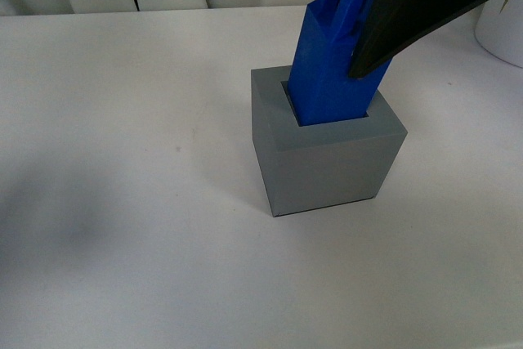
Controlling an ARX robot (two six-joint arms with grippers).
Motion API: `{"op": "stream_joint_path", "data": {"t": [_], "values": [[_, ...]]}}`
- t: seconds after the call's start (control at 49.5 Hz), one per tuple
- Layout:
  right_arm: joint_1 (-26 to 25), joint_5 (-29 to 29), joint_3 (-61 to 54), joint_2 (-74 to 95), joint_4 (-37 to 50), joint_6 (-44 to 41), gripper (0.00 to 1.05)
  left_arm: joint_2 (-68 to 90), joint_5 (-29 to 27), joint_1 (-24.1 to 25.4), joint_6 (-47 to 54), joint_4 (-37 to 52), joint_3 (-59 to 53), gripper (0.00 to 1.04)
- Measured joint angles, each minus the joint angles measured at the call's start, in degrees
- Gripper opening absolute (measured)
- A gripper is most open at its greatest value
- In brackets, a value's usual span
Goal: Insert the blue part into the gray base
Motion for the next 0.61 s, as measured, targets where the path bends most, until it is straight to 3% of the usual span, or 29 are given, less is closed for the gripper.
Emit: {"op": "stream_joint_path", "data": {"t": [0.182, 0.263, 0.465, 0.606], "values": [[0.5, 0.4, 0.0, 0.4, 0.5, -0.1, 0.46, 0.0, 0.0, 0.0, 0.0, 0.0, 0.0, 0.99], [0.6, 0.3, -0.2, 0.4, 1.4, -0.1, 0.56, 0.0, 0.0, 0.0, 0.0, 0.0, 0.0, 0.99], [-0.6, -4.7, -3.2, -1.2, 6.1, 1.8, 0.97, 0.0, 0.0, 0.0, 0.0, 0.0, 0.0, 0.99], [-2.3, -8.4, -8.2, -5.8, 11.4, 4.1, 0.97, 0.0, 0.0, 0.0, 0.0, 0.0, 0.0, 0.99]]}}
